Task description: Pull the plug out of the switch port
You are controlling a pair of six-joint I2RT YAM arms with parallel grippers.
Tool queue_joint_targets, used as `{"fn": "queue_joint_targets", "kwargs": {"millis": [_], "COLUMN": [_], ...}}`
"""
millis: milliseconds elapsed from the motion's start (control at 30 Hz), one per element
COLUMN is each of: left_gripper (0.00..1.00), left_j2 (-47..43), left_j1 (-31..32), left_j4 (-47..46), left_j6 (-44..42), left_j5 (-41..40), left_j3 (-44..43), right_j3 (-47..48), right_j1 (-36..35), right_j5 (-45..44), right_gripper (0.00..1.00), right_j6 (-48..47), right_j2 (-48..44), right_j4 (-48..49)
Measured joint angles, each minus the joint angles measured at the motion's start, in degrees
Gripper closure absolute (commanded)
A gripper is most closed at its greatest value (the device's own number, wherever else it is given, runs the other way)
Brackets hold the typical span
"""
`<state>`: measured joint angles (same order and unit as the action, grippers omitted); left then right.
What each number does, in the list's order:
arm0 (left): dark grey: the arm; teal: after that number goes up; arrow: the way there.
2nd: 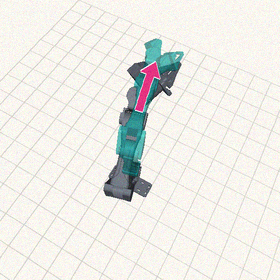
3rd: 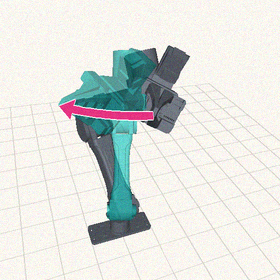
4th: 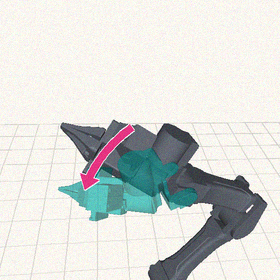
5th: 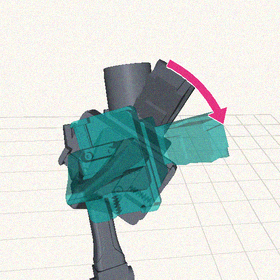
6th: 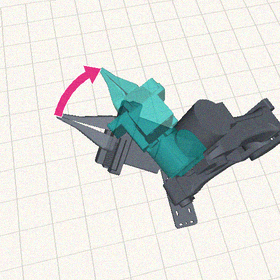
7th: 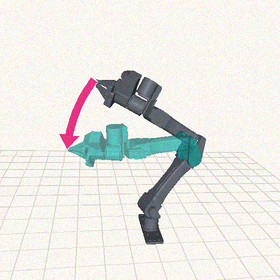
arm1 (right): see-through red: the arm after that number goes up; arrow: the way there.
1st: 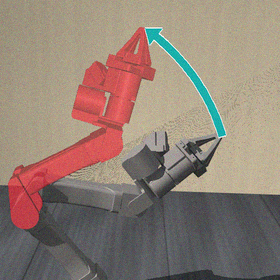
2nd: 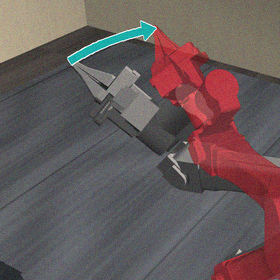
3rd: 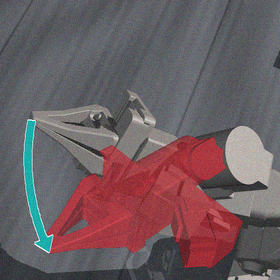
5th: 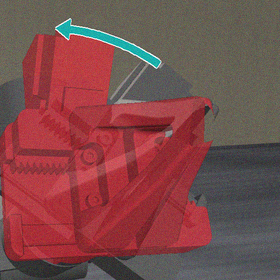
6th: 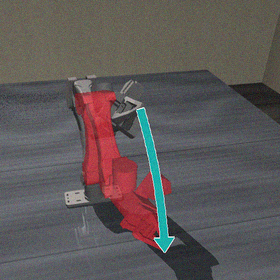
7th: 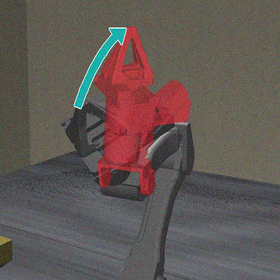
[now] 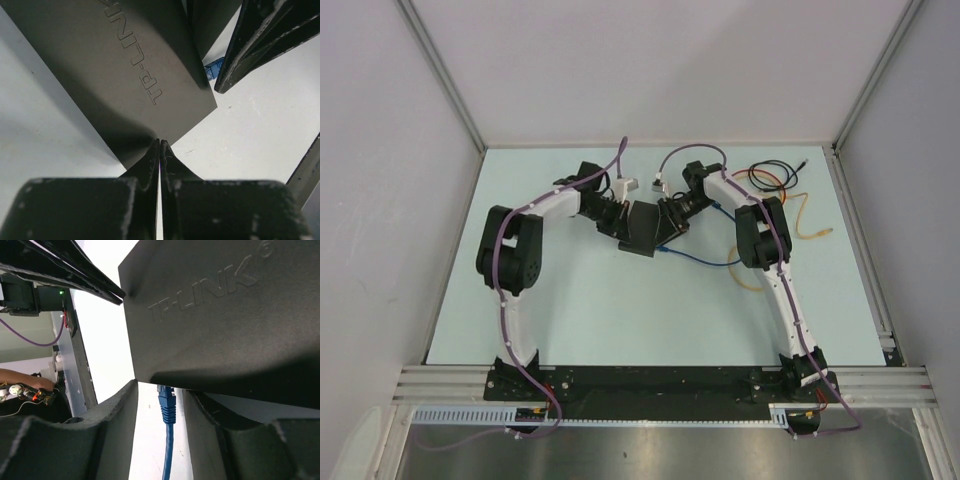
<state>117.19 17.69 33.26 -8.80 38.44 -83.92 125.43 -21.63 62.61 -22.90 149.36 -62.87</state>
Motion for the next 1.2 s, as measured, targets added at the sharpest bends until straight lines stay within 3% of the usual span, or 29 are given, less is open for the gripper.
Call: {"fn": "queue_joint_targets", "kwargs": {"millis": [433,700,1200], "left_gripper": [1.00,1.00,1.00], "left_j2": [0.8,0.8,0.8], "left_j1": [1.3,1.6,2.9], "left_j4": [-1.8,-2.1,-2.7], "left_j6": [1.3,1.3,1.3], "left_j5": [-0.6,-0.7,-1.3], "left_j3": [0.1,0.2,0.2], "right_j3": [-0.9,-0.9,0.1], "right_j1": [-0.3,-0.4,-0.7], "right_j5": [-1.0,-2.1,-3.2], "right_gripper": [0.68,0.83,0.99], "right_j6": [-0.2,-2.3,-1.9], "right_j2": [0.1,0.1,0.6], "right_j4": [0.2,-0.6,-1.8]}}
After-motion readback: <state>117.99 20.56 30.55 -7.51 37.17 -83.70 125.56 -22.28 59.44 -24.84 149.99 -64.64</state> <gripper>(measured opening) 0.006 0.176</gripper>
